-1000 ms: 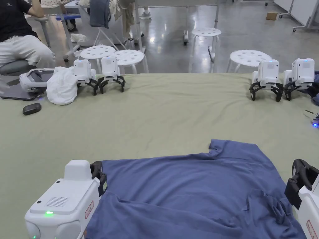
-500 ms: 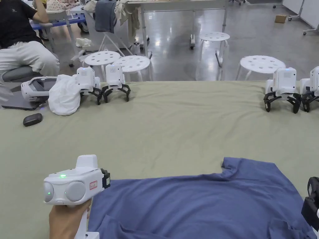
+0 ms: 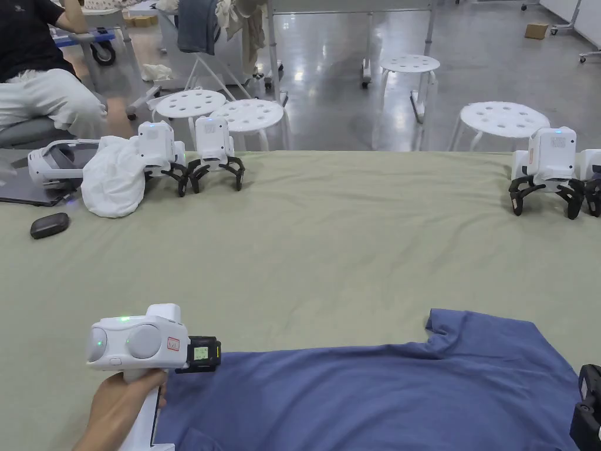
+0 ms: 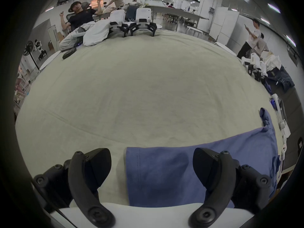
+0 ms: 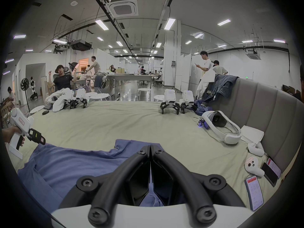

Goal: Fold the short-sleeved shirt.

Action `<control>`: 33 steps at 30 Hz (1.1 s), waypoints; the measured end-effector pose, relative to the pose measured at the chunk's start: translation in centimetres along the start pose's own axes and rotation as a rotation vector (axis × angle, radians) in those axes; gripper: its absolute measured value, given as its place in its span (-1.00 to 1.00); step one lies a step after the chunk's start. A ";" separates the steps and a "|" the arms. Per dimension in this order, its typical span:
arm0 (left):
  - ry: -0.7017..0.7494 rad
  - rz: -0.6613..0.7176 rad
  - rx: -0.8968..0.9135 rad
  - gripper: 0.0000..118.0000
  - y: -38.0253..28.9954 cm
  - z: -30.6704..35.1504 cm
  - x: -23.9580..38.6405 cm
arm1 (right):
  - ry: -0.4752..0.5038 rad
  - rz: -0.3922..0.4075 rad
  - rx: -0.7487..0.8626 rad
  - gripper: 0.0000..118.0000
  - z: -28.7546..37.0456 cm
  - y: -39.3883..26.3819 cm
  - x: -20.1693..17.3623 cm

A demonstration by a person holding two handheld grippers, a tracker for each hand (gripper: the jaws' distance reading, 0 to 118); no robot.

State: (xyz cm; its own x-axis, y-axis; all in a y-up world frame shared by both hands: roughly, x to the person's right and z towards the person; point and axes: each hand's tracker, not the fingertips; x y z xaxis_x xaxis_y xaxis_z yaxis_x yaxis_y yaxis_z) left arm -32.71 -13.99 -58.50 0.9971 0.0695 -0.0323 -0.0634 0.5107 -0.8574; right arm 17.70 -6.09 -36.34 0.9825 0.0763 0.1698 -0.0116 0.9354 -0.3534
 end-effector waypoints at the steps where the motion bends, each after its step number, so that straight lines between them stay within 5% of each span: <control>1: 0.006 -0.003 -0.007 0.78 0.1 -0.3 0.0 | -0.001 0.001 -0.002 -0.92 0.0 -0.1 -0.1; 5: -0.020 0.007 -0.044 0.27 -0.1 -1.0 0.1 | 0.005 0.003 -0.015 -0.92 -0.1 -0.3 -0.2; 8: 0.011 -0.018 -0.048 0.15 -0.3 -1.0 0.5 | 0.011 -0.005 -0.024 -0.92 -0.5 -0.4 -0.1; 12: -0.052 -0.038 -0.051 -0.83 0.0 -0.4 0.7 | 0.016 -0.011 -0.029 -0.92 -1.2 -0.1 0.2; 13: -0.083 -0.031 -0.057 -0.93 0.0 -0.4 0.9 | 0.019 -0.020 -0.032 -0.92 -1.5 0.0 0.3; 26: -0.101 -0.125 0.122 -0.98 -1.7 6.5 3.1 | 0.085 -0.109 -0.237 -0.92 -15.1 4.0 2.9; 30: -0.097 -0.131 0.140 -0.98 -2.3 7.8 3.2 | 0.081 -0.064 -0.348 -0.90 -19.7 3.7 2.8; 32: -0.098 -0.130 0.138 -0.98 -2.3 8.0 3.1 | 0.083 -0.128 -0.398 -0.78 -21.4 3.2 3.2; 33: -0.098 -0.131 0.141 -0.98 -2.4 8.2 3.1 | 0.078 -0.130 -0.440 -0.50 -22.0 3.0 3.3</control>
State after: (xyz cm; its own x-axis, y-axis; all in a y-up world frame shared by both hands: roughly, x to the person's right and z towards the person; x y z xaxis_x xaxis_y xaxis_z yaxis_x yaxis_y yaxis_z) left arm -29.86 -7.96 -52.31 0.9887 0.0739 0.1305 0.0542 0.6355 -0.7702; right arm 24.97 -10.68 -57.11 0.9818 -0.0740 0.1746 0.1760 0.6990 -0.6931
